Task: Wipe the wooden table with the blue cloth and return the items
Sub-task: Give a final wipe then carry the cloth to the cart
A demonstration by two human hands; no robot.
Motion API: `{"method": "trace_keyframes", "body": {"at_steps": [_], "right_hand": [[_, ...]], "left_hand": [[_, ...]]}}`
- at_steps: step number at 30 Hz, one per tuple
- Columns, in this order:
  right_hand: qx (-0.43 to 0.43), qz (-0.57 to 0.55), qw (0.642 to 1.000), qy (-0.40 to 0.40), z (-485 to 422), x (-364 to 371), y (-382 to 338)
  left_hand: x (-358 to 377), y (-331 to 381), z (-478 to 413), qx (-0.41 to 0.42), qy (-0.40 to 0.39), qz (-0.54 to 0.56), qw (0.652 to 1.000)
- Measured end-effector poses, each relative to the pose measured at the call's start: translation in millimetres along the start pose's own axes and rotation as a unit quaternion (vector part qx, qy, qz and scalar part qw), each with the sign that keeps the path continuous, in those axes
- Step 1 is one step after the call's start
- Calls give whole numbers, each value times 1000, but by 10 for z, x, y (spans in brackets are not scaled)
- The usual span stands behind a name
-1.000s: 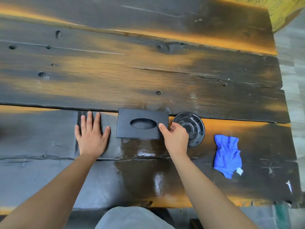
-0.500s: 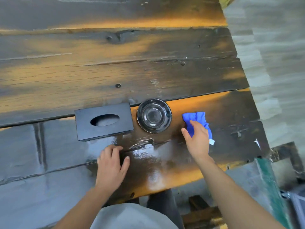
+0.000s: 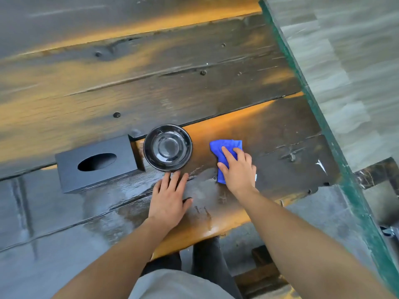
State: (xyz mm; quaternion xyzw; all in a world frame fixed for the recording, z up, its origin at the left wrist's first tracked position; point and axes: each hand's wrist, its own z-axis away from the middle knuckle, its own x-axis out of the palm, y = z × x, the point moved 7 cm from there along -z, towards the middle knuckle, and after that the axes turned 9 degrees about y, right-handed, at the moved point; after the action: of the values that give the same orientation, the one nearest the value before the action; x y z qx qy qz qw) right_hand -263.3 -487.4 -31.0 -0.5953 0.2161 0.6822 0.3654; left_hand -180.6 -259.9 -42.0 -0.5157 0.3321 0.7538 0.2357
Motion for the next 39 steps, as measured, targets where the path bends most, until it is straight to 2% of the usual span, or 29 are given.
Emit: {"method": "trace_keyframes", "body": {"at_steps": [3,6,11,15,17,19,22,24,27,30,32,34,39], "right_hand": [[1,-21,1000,12,135,37,56],[-4,-90,996,15,302,79,174],[7,-204,977,-65,667,179,519],[44,-297,940,-165,963,227,1040],[94,-380,899,-196,1161,193,1322],[171,-448,848,-224,1434,133,1664],[304,-528,753,-249,1925,199,2259],[372,-570,699,-218,2264,282,2713],[471,-591,637,-150,2833,375,3345],[553,-613,550,-122,3434,443,3753],[587,-620,507,-119,3749,448,3927],[609,-623,476,-119,3970,427,4045],[629,-626,449,-102,4009,318,4406]], "left_hand": [[22,18,18,-2,0,-32,1000],[36,62,15,-14,-20,-36,999],[-56,257,67,-73,-35,-23,996],[-223,640,47,-118,22,58,991],[-254,938,48,-118,27,104,987],[-220,1314,54,-118,-6,144,982],[-104,1884,26,-82,-61,184,978],[-1,2265,-37,-33,-93,175,980],[156,2818,-115,32,-157,148,976],[273,3340,-153,83,-226,115,964],[410,3636,-214,117,-262,73,955],[543,3892,-303,133,-279,28,951],[820,4604,-566,152,-301,-8,941]]}}
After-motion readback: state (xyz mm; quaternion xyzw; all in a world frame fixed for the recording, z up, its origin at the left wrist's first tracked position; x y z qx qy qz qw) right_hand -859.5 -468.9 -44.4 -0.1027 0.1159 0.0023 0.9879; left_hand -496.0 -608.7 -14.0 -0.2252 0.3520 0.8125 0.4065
